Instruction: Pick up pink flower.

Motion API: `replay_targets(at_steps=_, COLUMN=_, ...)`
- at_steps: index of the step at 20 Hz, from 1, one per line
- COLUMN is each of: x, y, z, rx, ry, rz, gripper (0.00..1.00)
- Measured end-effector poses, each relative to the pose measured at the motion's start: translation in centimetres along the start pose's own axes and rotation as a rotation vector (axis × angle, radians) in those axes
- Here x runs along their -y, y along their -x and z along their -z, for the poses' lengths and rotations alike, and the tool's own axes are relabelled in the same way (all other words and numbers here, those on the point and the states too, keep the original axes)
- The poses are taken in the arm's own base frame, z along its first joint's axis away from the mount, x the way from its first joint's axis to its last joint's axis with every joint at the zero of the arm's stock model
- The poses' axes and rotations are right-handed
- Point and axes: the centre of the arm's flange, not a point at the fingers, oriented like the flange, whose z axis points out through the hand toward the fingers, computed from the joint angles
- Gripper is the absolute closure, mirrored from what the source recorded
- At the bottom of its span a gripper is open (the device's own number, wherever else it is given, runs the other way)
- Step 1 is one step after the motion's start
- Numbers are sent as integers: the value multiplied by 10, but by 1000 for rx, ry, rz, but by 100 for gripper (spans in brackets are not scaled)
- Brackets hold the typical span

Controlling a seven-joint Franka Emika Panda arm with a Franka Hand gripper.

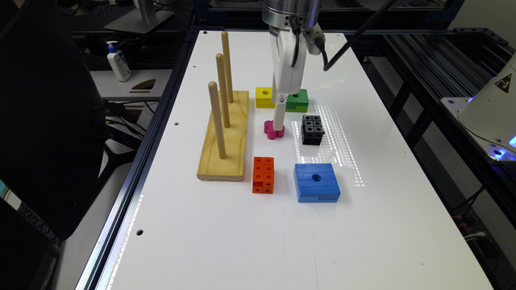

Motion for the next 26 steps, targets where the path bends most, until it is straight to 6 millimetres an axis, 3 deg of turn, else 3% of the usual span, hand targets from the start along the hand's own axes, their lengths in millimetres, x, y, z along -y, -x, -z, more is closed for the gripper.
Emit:
replay_targets(at_steps=8, x=3, y=-3, z=-27, rx=16, ry=6, rz=-2, gripper=0)
replay_targets(at_steps=26, x=4, y=-4, z=-45, rx=25, ry=7, rz=-4, gripper=0)
